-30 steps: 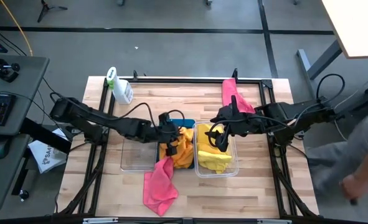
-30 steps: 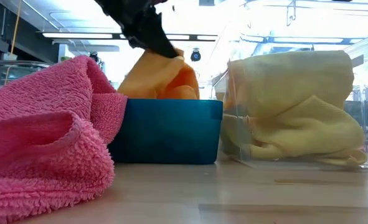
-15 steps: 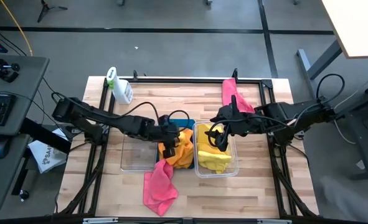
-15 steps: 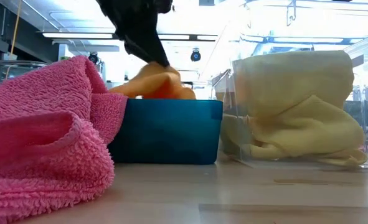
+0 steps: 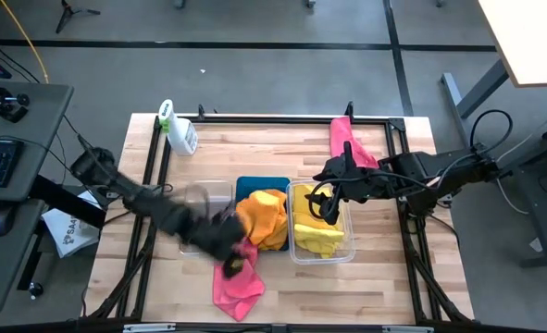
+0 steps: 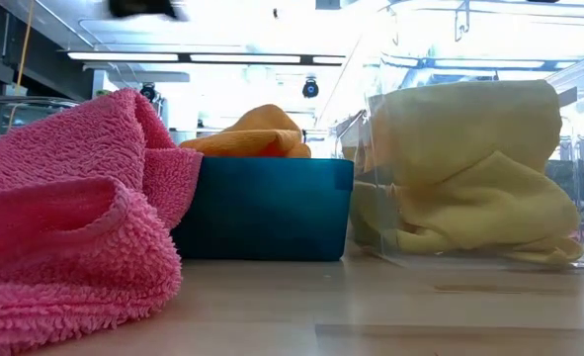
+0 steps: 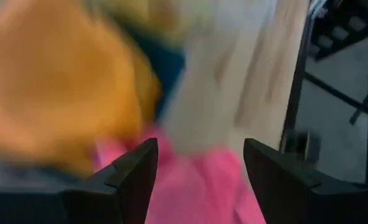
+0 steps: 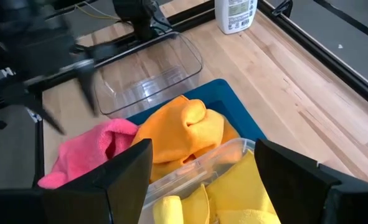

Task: Sort microfiber towel by color & place in baskets
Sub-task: Put the bottom pink microfiber towel into the left transparent bin

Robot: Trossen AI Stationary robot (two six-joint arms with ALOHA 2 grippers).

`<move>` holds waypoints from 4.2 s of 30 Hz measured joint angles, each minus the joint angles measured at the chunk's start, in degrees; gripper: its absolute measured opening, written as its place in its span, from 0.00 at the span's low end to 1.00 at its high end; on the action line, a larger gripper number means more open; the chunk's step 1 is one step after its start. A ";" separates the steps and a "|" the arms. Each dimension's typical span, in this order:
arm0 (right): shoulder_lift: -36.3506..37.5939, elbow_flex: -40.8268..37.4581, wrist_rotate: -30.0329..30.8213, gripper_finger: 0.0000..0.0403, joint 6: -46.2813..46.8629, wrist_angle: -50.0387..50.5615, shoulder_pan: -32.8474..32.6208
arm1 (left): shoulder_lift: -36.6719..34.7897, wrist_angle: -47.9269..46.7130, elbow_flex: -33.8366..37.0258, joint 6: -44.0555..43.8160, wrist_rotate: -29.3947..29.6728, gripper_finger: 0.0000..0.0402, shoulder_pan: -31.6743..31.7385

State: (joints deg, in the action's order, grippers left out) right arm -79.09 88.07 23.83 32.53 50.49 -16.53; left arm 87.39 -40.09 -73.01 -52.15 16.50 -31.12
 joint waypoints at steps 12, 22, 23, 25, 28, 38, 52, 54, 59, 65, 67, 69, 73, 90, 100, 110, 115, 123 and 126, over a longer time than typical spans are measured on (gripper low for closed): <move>0.00 -0.02 1.69 0.68 -0.33 1.17 0.04 | 12.41 -2.28 3.17 -46.55 -3.85 0.55 -18.66; 0.00 -0.05 2.84 0.68 -1.64 1.24 0.04 | 20.71 -2.11 -1.32 -44.57 -2.15 0.55 -11.71; 0.00 -0.07 2.84 0.68 -1.64 1.24 0.04 | 21.15 -2.28 -1.32 -44.65 -2.35 0.55 -11.28; 0.00 -0.07 2.86 0.68 -1.57 1.36 0.04 | 22.60 -2.36 -1.32 -44.02 -3.55 0.55 -10.33; 0.00 -0.07 2.84 0.68 -1.55 1.58 0.04 | 24.70 -1.93 -1.29 -42.17 -6.57 0.55 -9.19; -0.04 -0.07 2.88 0.68 -1.75 2.58 0.04 | 25.69 -2.00 -3.80 -30.90 -11.72 0.33 -11.59; -0.04 -0.07 6.16 0.68 -3.03 2.89 0.45 | 2.25 -13.06 -15.12 -10.53 19.02 0.00 -15.64; -0.04 -0.07 6.16 0.68 -2.81 2.89 0.82 | -2.48 -15.95 -16.98 -7.17 27.30 0.00 -14.90; -0.04 -0.07 6.21 0.68 -2.52 2.92 1.18 | -11.72 -26.86 -17.73 -5.53 39.04 0.00 -13.31; -0.04 -0.07 6.19 0.68 -2.38 3.40 1.18 | -13.32 -45.01 -17.49 -16.19 36.24 0.00 -11.56; -0.04 -0.07 6.23 0.68 -2.38 3.65 1.18 | -12.45 -49.03 -15.88 -21.22 34.33 0.00 -11.18; -0.04 -0.07 7.14 0.68 -2.38 3.64 1.18 | -11.92 -49.53 -12.33 -23.89 32.55 0.00 -10.82; -0.04 -0.07 8.93 0.68 -2.38 3.64 1.18 | -11.17 -43.13 -2.19 -24.25 28.76 0.00 -9.33; -0.04 -0.07 10.62 0.68 0.01 3.67 1.18 | -11.22 -14.08 17.44 1.42 6.41 0.00 5.39; -0.04 -0.07 10.64 0.68 2.15 3.90 1.18 | -10.90 -22.82 15.43 24.31 5.12 0.00 9.84; -0.04 -0.07 12.01 0.68 3.35 3.90 1.18 | -10.85 -16.62 23.31 32.91 -0.38 0.04 10.73; -0.34 -0.07 12.86 0.68 3.67 3.90 1.18 | -10.86 -16.10 24.96 32.27 -4.11 0.12 11.28; -3.29 -0.09 12.61 0.68 3.68 3.48 1.20 | -10.90 -16.53 21.12 31.85 -11.67 0.31 11.48; -3.98 -0.09 11.47 0.68 3.60 1.77 1.18 | -10.90 -17.82 18.19 31.93 -15.33 0.36 11.94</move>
State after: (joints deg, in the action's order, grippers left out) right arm -83.07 87.99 35.31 36.13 52.25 -15.35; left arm 76.49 -57.91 -54.82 -20.22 1.17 -19.18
